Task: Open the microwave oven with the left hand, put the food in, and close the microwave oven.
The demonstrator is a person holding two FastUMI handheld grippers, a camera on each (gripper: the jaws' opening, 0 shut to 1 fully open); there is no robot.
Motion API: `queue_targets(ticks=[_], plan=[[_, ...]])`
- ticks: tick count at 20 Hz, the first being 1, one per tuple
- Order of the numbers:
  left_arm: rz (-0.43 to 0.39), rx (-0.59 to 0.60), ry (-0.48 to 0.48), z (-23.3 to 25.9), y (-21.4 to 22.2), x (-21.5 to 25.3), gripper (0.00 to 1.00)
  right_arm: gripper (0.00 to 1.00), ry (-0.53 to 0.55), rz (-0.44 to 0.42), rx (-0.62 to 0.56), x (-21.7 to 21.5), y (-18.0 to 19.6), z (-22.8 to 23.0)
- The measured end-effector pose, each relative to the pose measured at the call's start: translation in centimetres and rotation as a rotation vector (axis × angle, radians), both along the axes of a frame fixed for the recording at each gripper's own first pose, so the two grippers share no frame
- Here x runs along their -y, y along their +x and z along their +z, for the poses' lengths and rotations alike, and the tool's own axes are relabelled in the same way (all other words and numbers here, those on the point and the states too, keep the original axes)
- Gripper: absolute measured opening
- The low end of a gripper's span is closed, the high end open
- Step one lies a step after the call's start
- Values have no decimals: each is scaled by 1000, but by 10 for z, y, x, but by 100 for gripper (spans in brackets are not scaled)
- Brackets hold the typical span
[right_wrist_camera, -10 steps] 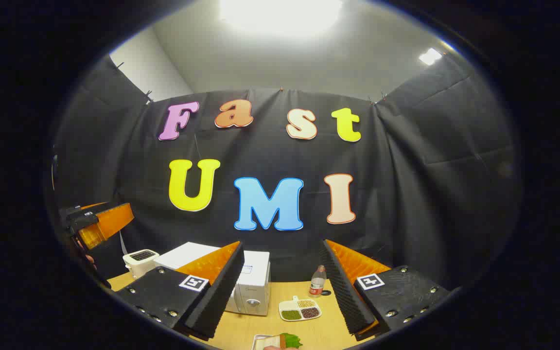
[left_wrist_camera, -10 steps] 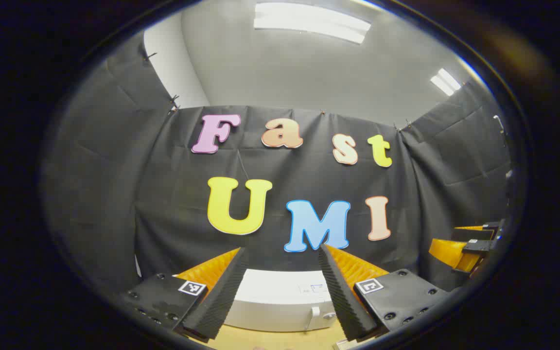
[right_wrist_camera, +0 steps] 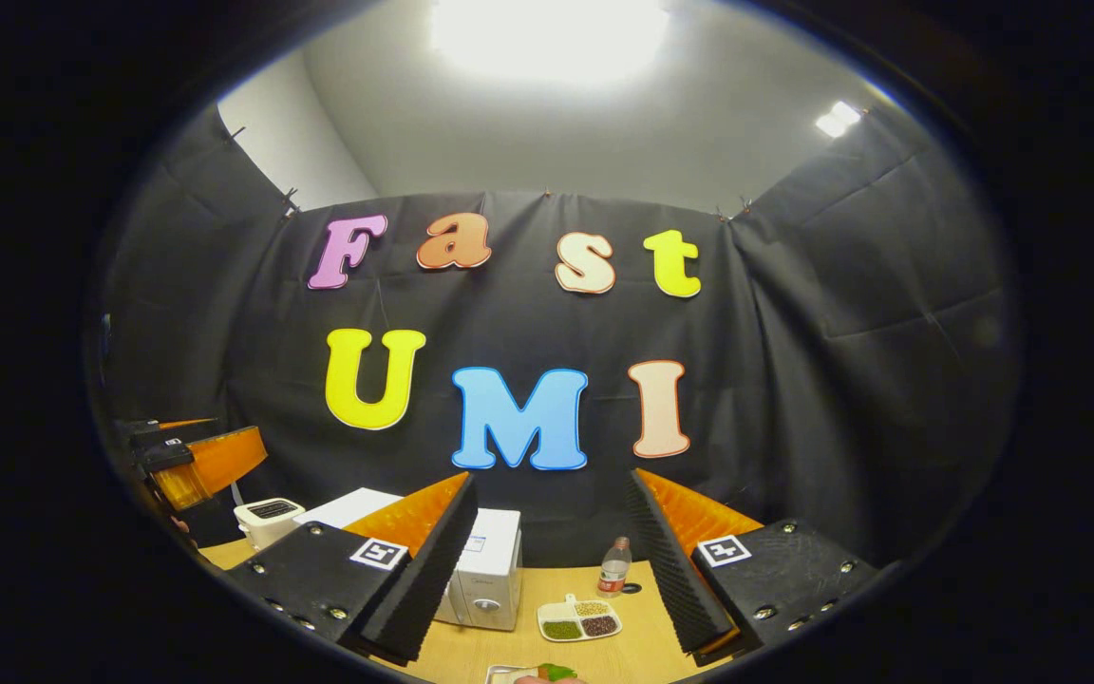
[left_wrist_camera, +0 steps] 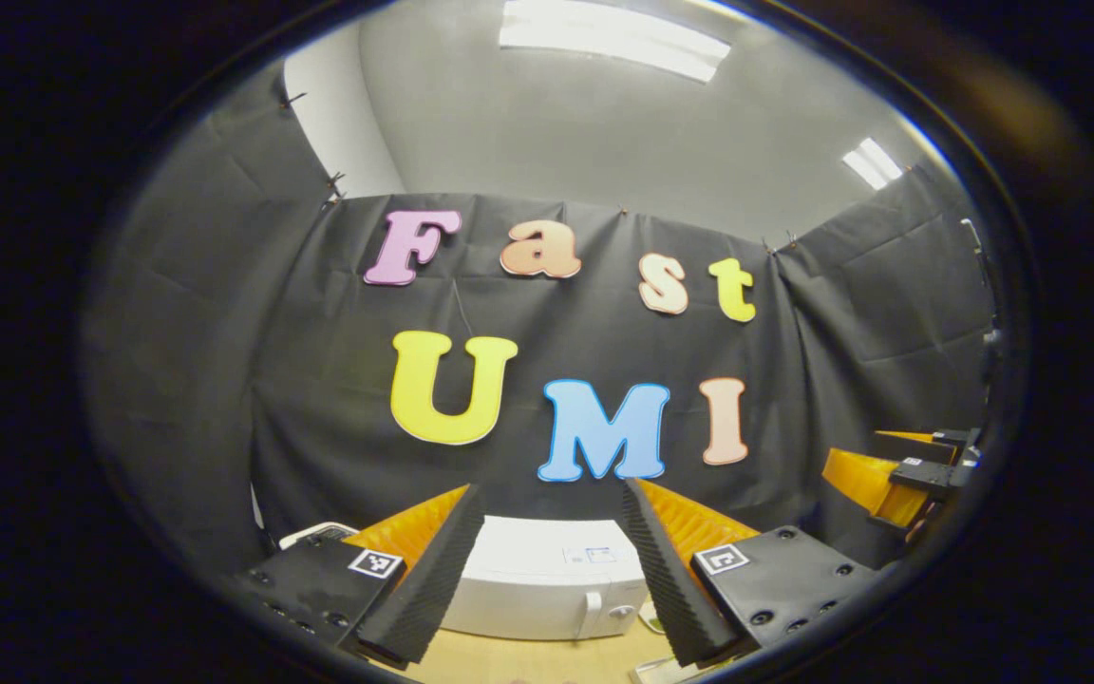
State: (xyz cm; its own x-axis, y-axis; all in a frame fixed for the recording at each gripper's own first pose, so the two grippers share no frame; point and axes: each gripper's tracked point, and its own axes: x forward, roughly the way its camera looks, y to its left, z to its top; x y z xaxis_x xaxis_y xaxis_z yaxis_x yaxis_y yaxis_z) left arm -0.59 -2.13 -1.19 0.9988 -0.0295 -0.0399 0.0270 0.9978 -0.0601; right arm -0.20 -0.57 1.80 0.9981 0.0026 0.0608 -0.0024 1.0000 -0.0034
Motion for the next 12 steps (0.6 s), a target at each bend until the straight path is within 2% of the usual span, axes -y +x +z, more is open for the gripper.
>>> queue_targets(ticks=[3, 8, 12], plan=[[0, -7, -6, -4, 2, 5, 97, 95, 43, -3, 29, 6, 0, 8], [-33, -4, -32, -16, 6, 23, 95, 95, 47, -29, -7, 19, -1, -9], [-26, -36, -31, -50, 16, 30, 96, 95, 28, -31, -28, 29, 0, -24]])
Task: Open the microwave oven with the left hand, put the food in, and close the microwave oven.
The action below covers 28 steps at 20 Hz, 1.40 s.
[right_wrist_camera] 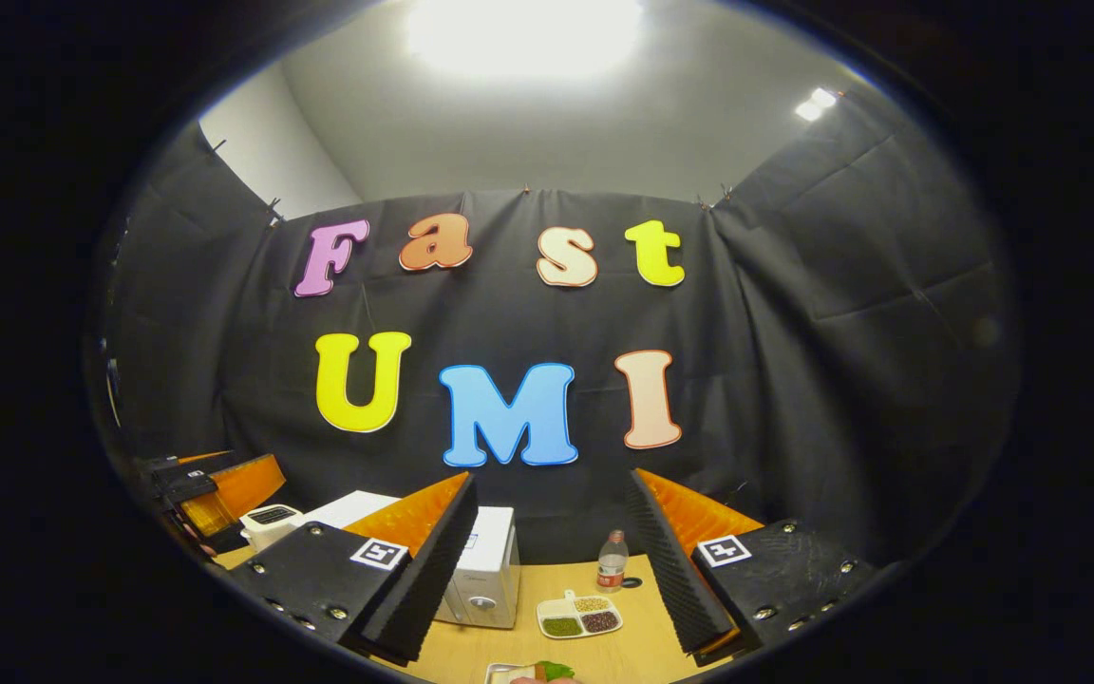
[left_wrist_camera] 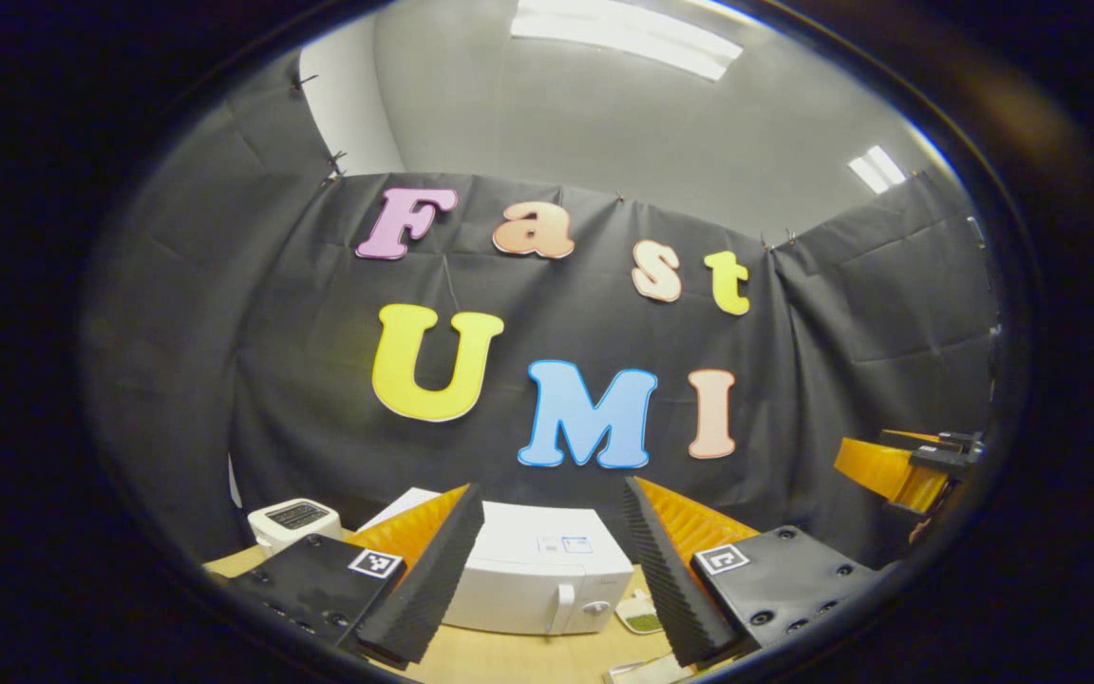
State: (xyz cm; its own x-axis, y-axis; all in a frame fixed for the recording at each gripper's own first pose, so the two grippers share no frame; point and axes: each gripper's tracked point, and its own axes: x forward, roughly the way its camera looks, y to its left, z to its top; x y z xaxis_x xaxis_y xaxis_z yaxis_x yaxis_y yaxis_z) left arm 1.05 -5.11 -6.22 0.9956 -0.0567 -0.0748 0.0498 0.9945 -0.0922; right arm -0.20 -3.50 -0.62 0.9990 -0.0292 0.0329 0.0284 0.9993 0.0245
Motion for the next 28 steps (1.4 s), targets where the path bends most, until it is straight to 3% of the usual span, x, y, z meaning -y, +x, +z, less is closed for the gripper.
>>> queue_targets(ticks=[6, 12, 17, 20, 21, 24, 28], plan=[[-18, -149, 25, -102, 32, 21, 96, 95, -25, 14, -56, 19, 20, -33], [-60, -262, 154, -204, 78, 45, 96, 95, -46, 22, -128, 45, 58, -69], [-59, -416, 140, -296, 108, 55, 96, 95, -39, 9, -191, 68, 85, -95], [-57, -474, 143, -331, 118, 58, 88, 95, -45, -3, -217, 80, 94, -105], [-51, -485, 152, -339, 120, 57, 80, 95, -53, -6, -224, 84, 96, -107], [-70, -503, 135, -345, 122, 64, 34, 95, -72, -18, -231, 91, 100, -110], [-80, -518, 168, -345, 118, 63, 18, 95, -72, -12, -232, 85, 99, -112]])
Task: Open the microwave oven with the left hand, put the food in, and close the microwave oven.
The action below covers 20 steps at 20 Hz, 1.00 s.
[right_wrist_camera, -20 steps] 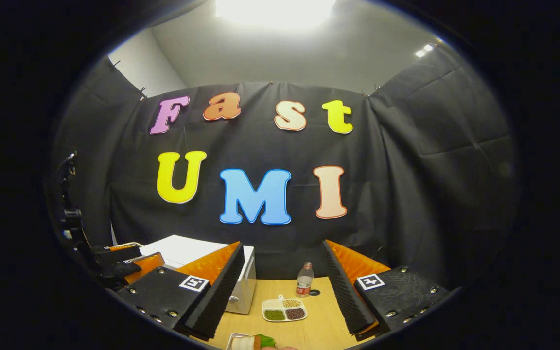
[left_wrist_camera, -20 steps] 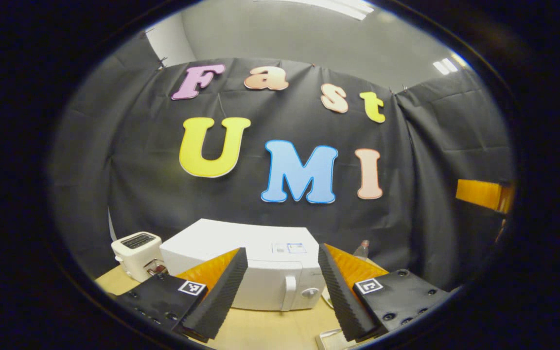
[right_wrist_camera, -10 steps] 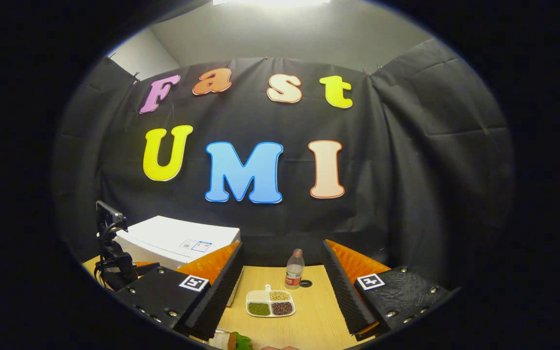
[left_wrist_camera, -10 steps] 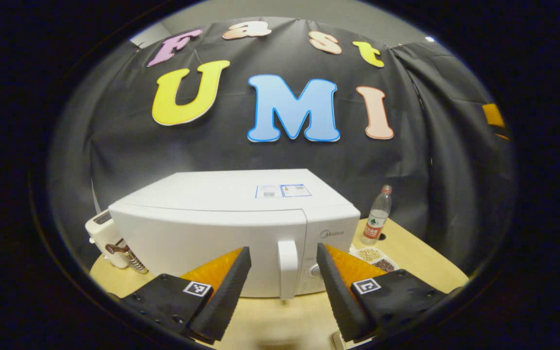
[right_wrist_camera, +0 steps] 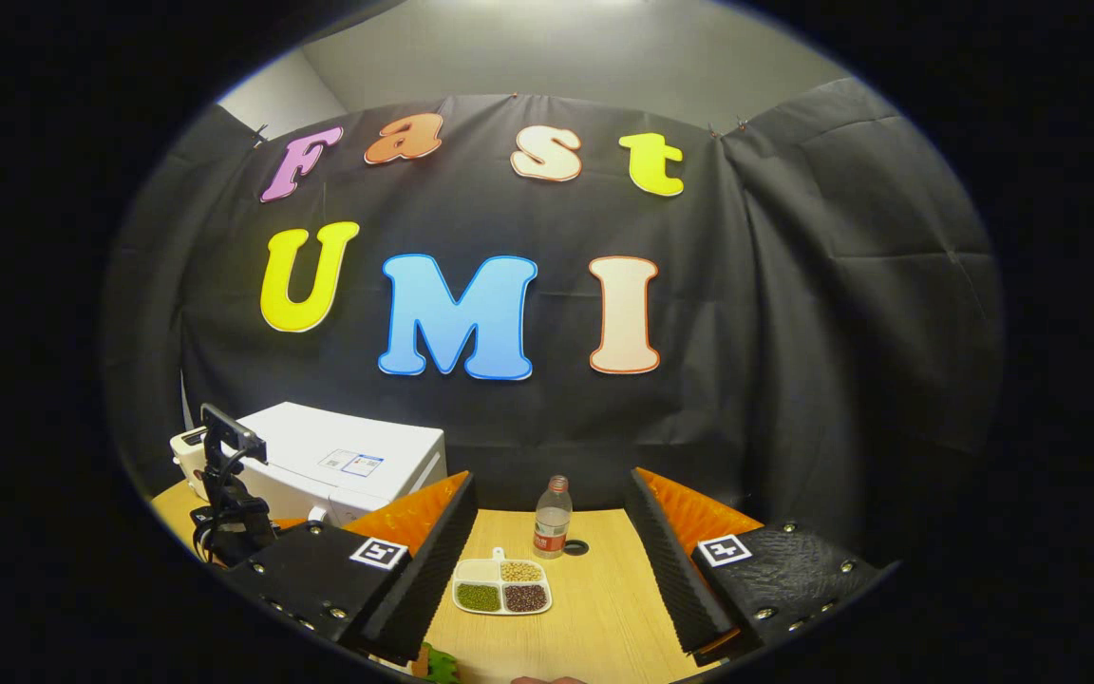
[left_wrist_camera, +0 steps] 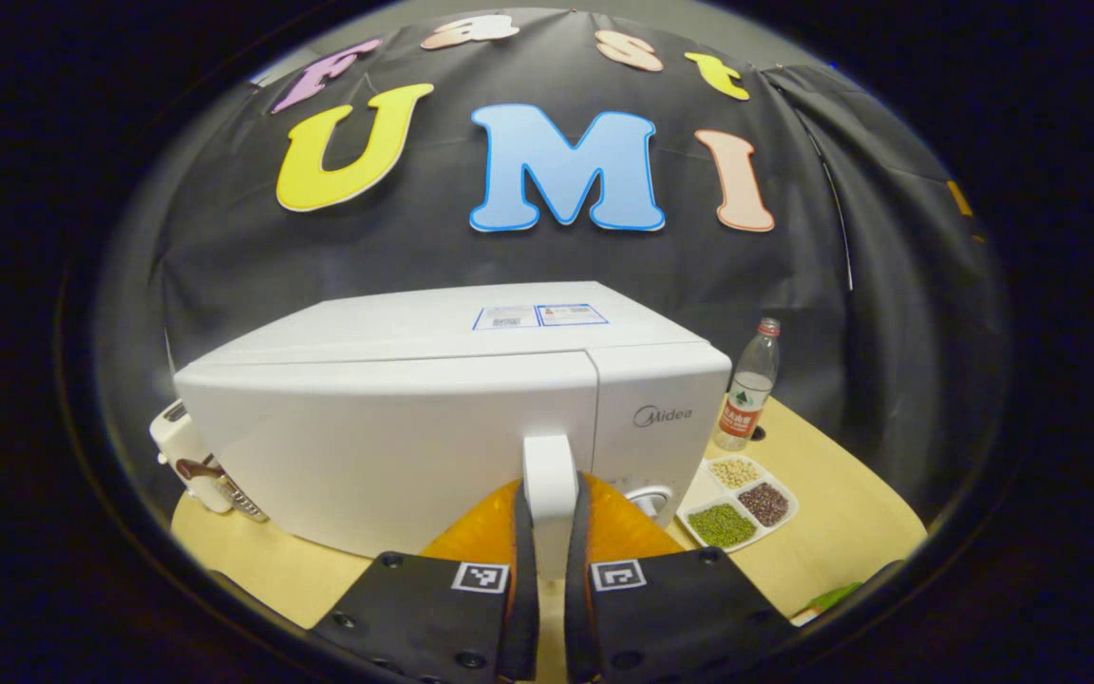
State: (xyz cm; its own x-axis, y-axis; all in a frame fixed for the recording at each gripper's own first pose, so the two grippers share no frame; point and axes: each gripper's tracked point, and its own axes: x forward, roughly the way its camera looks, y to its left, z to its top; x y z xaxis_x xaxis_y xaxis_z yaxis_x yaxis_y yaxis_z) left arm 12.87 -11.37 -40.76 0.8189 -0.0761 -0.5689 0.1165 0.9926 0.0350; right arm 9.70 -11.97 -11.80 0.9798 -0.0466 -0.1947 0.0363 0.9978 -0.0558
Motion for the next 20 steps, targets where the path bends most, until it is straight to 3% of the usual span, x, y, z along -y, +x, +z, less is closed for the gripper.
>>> queue_targets(ticks=[1, 2, 7, 8, 13, 20], plan=[[3, -7, -12, 0, -1, 0, 18, 95, 0, 5, 3, -3, -1, 1], [2, -12, -16, 0, -1, 0, 11, 95, 0, 10, 6, -6, -1, 1], [4, -38, -37, 0, -2, 0, 11, 95, -10, 26, 20, -15, -8, 9], [12, -57, -41, 3, -12, 0, 6, 95, -14, 26, 24, -16, -11, 10], [-39, -63, -30, 17, -72, -14, 6, 95, 11, 26, 25, -25, -20, 11], [-125, -78, -31, 39, -150, -54, 6, 95, 45, 81, 52, -71, -45, 27]])
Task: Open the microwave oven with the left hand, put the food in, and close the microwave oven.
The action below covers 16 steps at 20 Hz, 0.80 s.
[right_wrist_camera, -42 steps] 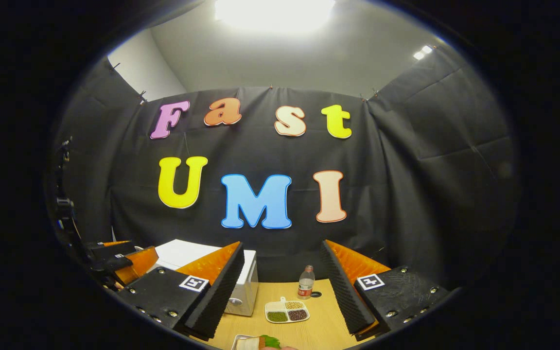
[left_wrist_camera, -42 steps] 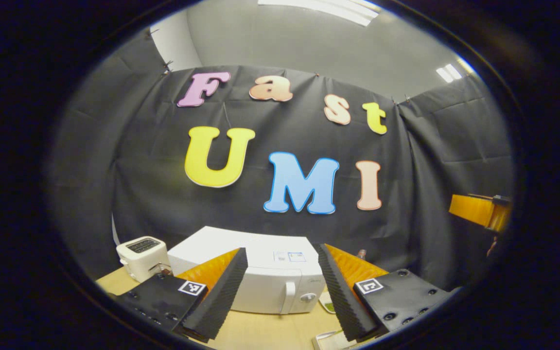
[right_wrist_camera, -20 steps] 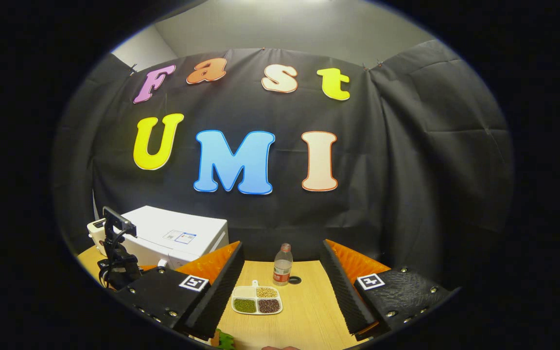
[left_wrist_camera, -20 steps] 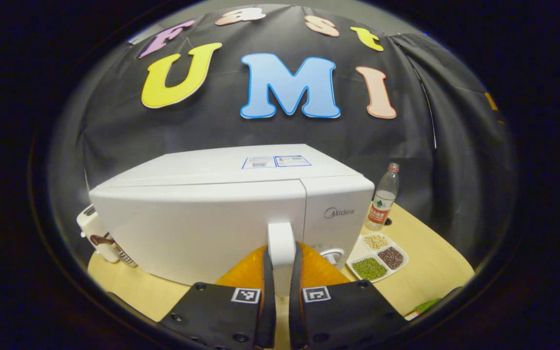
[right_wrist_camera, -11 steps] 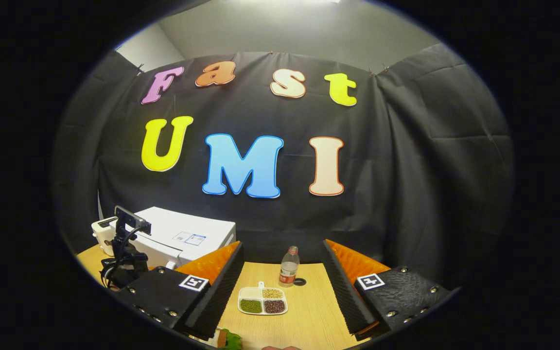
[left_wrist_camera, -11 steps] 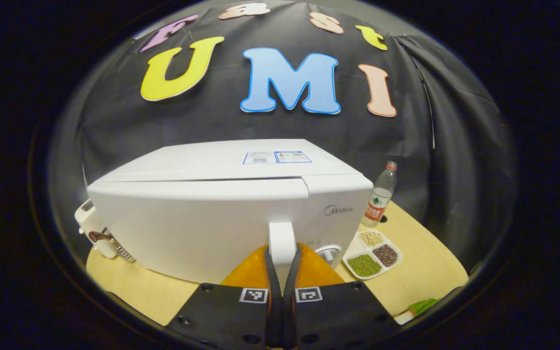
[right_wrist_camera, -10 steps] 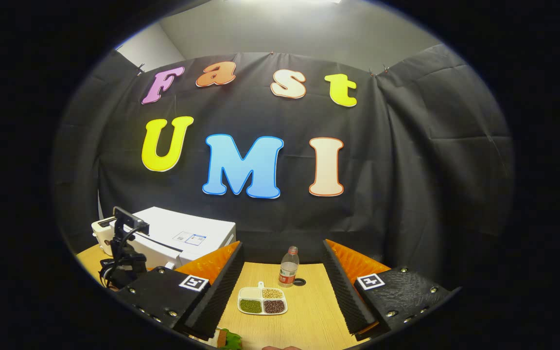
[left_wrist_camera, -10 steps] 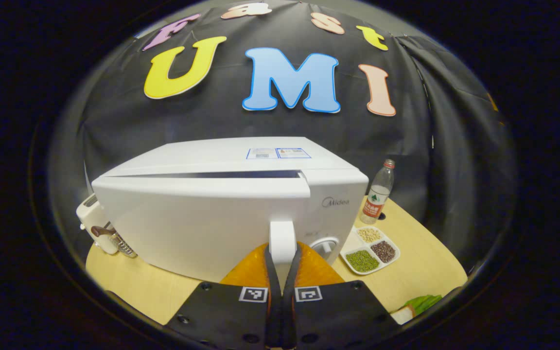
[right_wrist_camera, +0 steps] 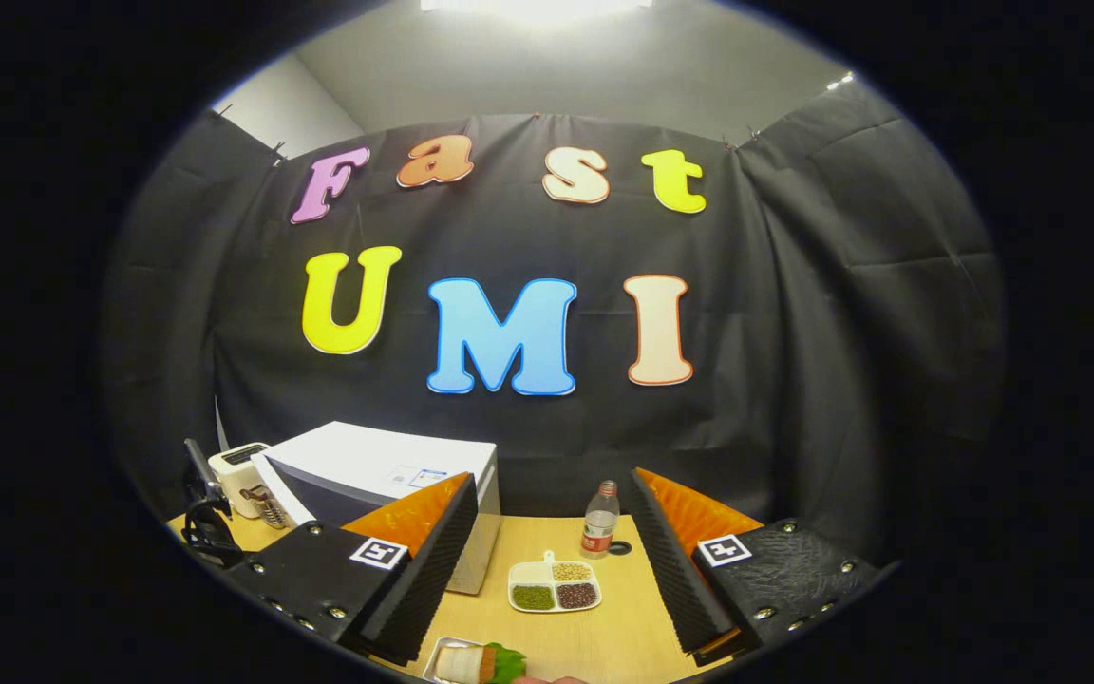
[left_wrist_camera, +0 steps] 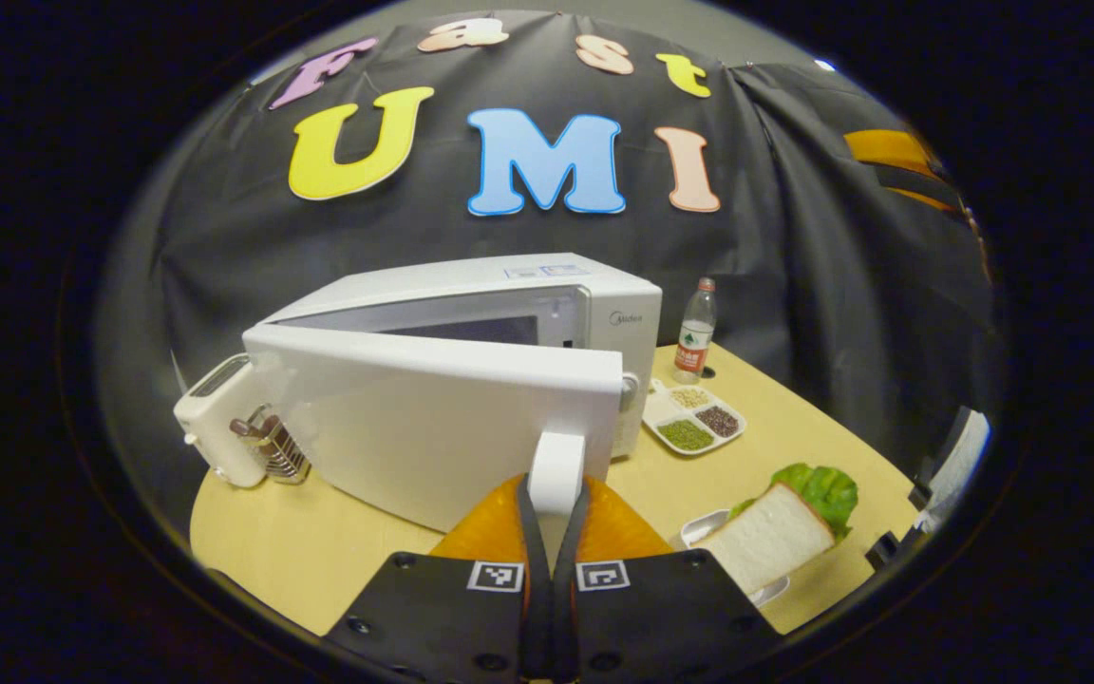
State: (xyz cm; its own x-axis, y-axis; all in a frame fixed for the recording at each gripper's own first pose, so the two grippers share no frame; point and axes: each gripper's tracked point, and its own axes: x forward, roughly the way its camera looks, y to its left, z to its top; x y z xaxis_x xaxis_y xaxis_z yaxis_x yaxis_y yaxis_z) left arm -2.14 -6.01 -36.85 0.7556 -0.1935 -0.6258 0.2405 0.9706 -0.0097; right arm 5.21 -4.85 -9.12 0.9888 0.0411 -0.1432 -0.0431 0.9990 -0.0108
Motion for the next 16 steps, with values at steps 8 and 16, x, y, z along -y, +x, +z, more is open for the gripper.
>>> queue_targets(ticks=[8, 16], plan=[[-39, 3, 32, 19, -72, -70, 6, 95, -1, 29, 14, -47, -36, 7], [1, 1, 67, 31, -124, -164, 6, 95, -2, 45, -14, -91, -69, -1]])
